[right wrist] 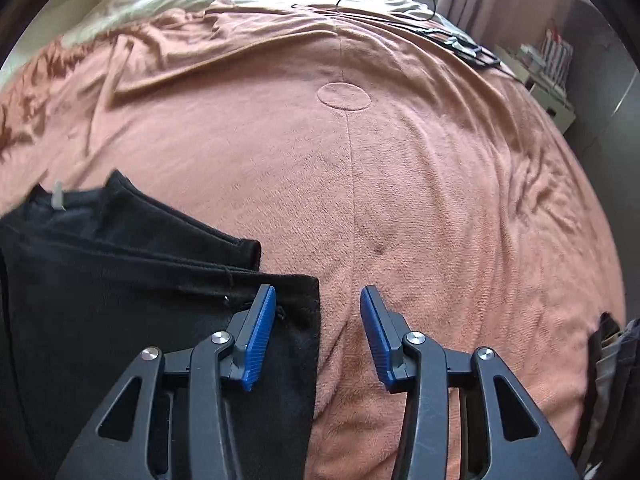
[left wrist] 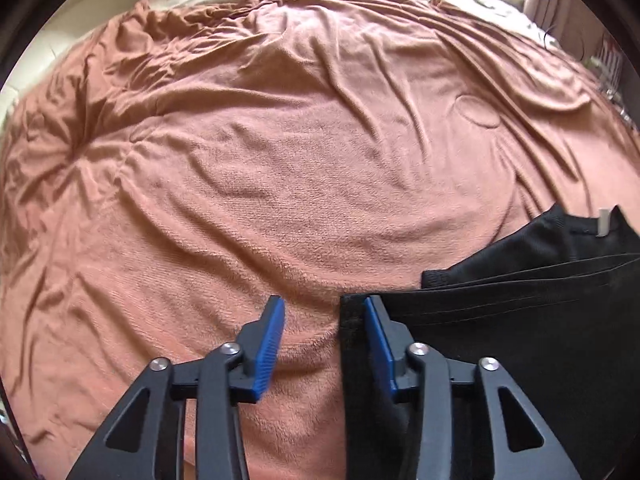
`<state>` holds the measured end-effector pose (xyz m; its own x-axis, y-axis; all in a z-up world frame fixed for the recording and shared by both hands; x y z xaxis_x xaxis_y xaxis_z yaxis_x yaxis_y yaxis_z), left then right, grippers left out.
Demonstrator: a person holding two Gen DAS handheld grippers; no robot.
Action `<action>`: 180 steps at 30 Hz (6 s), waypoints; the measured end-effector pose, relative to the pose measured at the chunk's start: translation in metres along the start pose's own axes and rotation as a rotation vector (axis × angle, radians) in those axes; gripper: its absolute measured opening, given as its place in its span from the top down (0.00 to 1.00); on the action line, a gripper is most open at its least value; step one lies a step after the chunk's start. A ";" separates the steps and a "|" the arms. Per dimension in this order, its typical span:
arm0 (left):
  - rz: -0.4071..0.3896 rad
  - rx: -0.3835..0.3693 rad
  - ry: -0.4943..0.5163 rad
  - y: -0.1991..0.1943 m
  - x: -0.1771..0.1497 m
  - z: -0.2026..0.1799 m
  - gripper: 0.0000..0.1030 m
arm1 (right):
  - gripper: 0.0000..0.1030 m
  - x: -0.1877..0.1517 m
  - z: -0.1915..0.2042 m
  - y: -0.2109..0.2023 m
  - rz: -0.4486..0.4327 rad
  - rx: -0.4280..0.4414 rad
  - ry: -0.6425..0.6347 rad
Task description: Fold small clothes
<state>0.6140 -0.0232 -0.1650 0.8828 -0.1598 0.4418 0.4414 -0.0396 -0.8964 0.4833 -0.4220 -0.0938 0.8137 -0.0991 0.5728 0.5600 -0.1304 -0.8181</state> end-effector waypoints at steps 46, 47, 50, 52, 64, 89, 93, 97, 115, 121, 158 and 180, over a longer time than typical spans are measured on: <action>-0.140 -0.077 0.028 -0.025 0.012 -0.002 0.92 | 1.00 -0.005 -0.016 -0.027 -0.092 0.053 -0.041; -0.142 -0.072 0.028 -0.025 0.015 -0.002 0.92 | 1.00 -0.003 -0.015 -0.026 -0.091 0.050 -0.039; -0.149 -0.050 0.033 -0.022 0.023 -0.006 0.92 | 1.00 0.004 -0.013 -0.020 -0.084 0.031 -0.039; -0.147 -0.035 0.034 -0.017 0.029 -0.009 0.92 | 1.00 0.010 -0.011 -0.014 -0.075 0.016 -0.043; -0.038 0.025 0.052 0.022 0.036 -0.016 0.85 | 1.00 0.035 0.003 0.035 0.023 -0.040 -0.030; -0.029 -0.063 -0.045 -0.086 -0.089 0.017 0.53 | 0.39 -0.074 -0.033 -0.108 -0.034 0.140 0.072; -0.025 -0.075 -0.060 -0.096 -0.112 0.016 0.53 | 0.39 -0.099 -0.040 -0.127 -0.029 0.173 0.117; -0.016 -0.104 -0.087 -0.102 -0.133 0.017 0.53 | 0.41 -0.121 -0.044 -0.139 -0.027 0.188 0.148; 0.040 -0.268 -0.317 -0.094 -0.189 0.027 0.53 | 0.47 -0.203 -0.092 -0.131 0.024 0.498 0.567; 0.084 -0.336 -0.410 -0.086 -0.199 0.031 0.53 | 0.47 -0.228 -0.098 -0.119 0.031 0.617 0.683; -0.042 -0.256 -0.384 -0.073 -0.188 0.010 0.89 | 0.86 -0.265 -0.074 -0.088 -0.085 0.549 0.696; -0.074 -0.274 -0.367 -0.130 -0.214 0.043 0.94 | 0.99 -0.236 -0.026 -0.145 0.002 0.429 0.566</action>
<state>0.3741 0.0587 -0.1414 0.8710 0.2107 0.4439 0.4899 -0.3050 -0.8167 0.2062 -0.4052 -0.1092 0.6741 -0.6116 0.4141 0.6652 0.2589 -0.7003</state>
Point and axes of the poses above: each gripper's, at about its wrist camera, not at the fingertips, and y roughly the way its jaws point, z to its left, x to its top, the point moved 1 cm from there along y, roughly the way its jaws point, and after that the axes turned 2 degrees about -z, right-handed, at the moved point
